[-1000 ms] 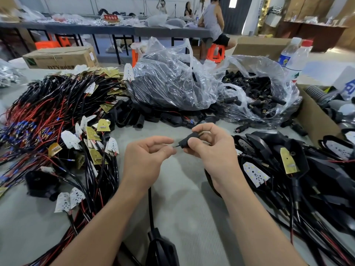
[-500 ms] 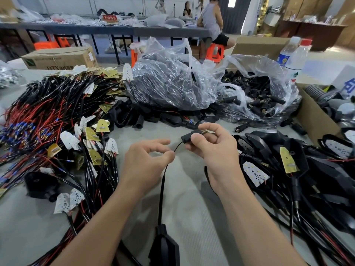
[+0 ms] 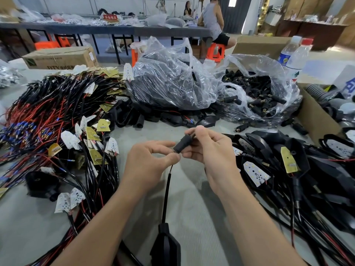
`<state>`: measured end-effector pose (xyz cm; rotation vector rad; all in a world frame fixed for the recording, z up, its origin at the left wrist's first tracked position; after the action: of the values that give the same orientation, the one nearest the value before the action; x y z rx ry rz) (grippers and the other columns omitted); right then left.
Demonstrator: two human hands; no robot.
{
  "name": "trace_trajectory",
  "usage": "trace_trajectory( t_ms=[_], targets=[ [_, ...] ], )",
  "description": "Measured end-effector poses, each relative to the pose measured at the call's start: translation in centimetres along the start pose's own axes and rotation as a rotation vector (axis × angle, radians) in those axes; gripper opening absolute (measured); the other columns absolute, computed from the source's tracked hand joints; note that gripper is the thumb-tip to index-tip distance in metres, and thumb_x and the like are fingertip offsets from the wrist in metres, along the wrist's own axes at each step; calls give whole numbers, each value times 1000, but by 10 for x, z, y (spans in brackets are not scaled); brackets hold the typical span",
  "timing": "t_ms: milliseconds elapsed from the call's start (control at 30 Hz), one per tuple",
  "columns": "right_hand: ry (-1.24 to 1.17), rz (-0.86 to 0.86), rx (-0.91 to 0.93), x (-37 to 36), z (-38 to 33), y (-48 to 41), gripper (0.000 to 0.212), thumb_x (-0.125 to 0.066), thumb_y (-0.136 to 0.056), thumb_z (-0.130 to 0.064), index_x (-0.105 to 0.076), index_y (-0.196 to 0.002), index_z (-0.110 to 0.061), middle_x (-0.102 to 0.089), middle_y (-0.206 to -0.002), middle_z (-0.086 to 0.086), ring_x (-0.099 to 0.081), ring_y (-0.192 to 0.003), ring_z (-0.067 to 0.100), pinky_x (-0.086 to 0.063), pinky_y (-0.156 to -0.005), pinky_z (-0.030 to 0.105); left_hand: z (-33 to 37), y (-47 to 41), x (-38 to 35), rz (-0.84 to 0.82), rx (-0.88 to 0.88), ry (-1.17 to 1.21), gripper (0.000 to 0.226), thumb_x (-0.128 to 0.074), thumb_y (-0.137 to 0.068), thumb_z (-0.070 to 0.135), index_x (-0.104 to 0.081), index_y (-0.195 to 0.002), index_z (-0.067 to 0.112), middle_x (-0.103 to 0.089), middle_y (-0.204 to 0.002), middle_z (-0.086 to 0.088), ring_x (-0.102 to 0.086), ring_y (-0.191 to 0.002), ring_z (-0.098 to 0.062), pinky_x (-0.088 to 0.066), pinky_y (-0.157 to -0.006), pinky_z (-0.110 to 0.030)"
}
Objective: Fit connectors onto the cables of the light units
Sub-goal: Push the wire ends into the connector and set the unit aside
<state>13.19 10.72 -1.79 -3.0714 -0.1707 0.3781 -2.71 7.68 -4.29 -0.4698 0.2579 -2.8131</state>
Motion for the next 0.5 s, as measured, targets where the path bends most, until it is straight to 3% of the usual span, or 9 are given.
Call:
trace_trajectory(
  t_ms=[167, 267, 333, 433, 500],
  targets=[
    [29, 26, -8, 9, -5, -1, 31, -55, -100, -10, -76, -77, -10, -74, -77, 18, -63, -64, 25, -56, -62, 30, 4, 2, 0, 24, -42, 42, 21, -82, -55, 50, -80, -70, 36, -76, -96, 22, -70, -99, 0, -52, -97, -37],
    [23, 26, -26, 6, -3, -1, 33, -55, -98, -6, -77, -73, -11, -74, -75, 18, -64, -62, 26, -57, -59, 29, 10, 5, -2, -58, -56, 45, 30, -80, -62, 56, -80, -90, 45, -74, -87, 28, -70, -86, -10, -55, -80, -37],
    [33, 30, -15, 1, -1, 1, 35, -56, -97, -5, -77, -70, -12, -73, -72, 17, -62, -59, 23, -55, -57, 29, 11, 6, -5, -112, -64, 38, 22, -78, -69, 48, -81, -90, 44, -77, -93, 22, -73, -92, -16, -58, -86, -50],
    [-29, 166, 81, 1, -3, 0, 35, -56, -99, -7, -76, -72, -12, -72, -73, 12, -59, -59, 19, -47, -54, 24, 8, 3, -2, -50, 7, 50, 17, -79, -62, 43, -82, -79, 39, -77, -97, 22, -71, -99, 0, -55, -98, -44],
    [-115, 257, 115, 8, -6, -1, 32, -53, -101, -9, -74, -76, -10, -71, -73, 10, -57, -54, 16, -42, -51, 23, 6, 1, -1, -27, 31, 51, 20, -77, -59, 47, -81, -77, 41, -76, -100, 24, -70, -99, -2, -54, -98, -43]
  ],
)
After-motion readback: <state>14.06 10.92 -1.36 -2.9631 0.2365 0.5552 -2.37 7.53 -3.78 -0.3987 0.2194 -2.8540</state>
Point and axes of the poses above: each hand's wrist, its own y-axis away from the middle knuckle, its own x-axis out of the back of the hand, z = x × y, the point moved 2 cm from there along -y, towards the middle knuckle
